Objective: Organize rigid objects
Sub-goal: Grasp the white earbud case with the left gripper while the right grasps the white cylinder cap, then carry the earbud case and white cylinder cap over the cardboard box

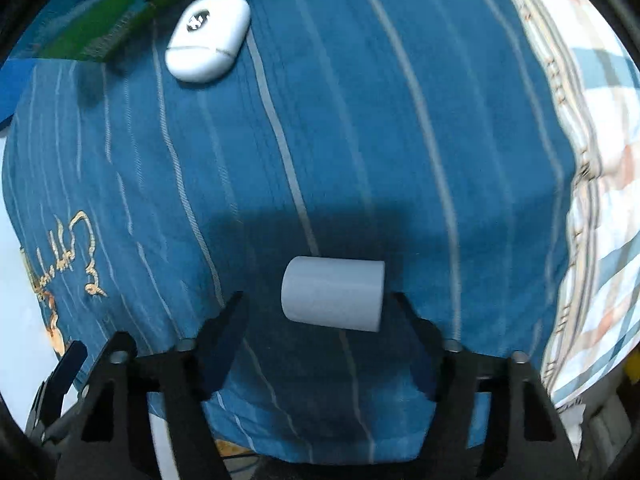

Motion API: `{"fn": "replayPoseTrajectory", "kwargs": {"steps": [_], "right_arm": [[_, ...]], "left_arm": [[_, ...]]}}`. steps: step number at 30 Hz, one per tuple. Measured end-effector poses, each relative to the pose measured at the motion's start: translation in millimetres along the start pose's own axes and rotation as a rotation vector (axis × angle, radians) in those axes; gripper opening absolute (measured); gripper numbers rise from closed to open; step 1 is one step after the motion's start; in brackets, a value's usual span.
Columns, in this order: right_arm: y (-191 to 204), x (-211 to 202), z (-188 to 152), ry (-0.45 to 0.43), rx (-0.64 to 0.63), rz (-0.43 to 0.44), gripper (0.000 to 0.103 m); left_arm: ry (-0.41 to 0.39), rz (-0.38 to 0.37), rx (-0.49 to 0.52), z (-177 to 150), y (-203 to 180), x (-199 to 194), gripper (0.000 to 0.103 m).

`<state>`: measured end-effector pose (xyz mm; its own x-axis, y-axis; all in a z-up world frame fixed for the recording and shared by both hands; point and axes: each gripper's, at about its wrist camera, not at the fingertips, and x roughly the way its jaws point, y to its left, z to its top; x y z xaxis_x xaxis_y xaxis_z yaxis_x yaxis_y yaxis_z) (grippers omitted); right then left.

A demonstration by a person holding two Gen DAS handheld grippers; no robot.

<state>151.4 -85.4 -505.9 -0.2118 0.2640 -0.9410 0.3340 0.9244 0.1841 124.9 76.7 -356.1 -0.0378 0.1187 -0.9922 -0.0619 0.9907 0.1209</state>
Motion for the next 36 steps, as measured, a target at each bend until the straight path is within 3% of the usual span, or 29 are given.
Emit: {"fn": "replayPoseTrajectory", "kwargs": {"steps": [2, 8, 15, 22, 25, 26, 30, 36], "right_arm": [[0.5, -4.8, -0.4, -0.034, -0.001, -0.001, 0.049], [-11.8, -23.5, 1.4, -0.064, -0.039, -0.006, 0.049], [-51.0, -51.7, 29.7, -0.095, -0.033, -0.026, 0.049], [-76.1, -63.4, 66.6, -0.112, -0.024, -0.077, 0.049], [-82.5, -66.2, 73.2, -0.108, -0.025, -0.070, 0.049], [-82.9, -66.0, 74.1, -0.106, -0.027, -0.067, 0.049], [-89.4, -67.7, 83.9, -0.087, -0.041, -0.055, 0.049], [-100.0, -61.4, 70.1, -0.028, -0.123, -0.069, 0.049]], "left_arm": [[-0.003, -0.005, 0.011, 0.7, -1.7, -0.3, 0.100], [-0.024, -0.044, 0.057, 19.1, -19.1, -14.0, 0.100], [-0.035, -0.157, 0.170, 85.6, -77.5, -18.6, 0.100], [0.002, -0.117, 0.293, 138.3, -138.9, 11.6, 0.100], [0.017, -0.110, 0.310, 148.4, -151.7, 21.8, 0.080], [0.034, -0.115, 0.315, 150.7, -156.5, 26.3, 0.065], [0.018, -0.112, 0.302, 164.7, -155.6, 31.3, 0.047], [0.047, -0.123, 0.209, 130.5, -134.7, 27.4, 0.047]]}}
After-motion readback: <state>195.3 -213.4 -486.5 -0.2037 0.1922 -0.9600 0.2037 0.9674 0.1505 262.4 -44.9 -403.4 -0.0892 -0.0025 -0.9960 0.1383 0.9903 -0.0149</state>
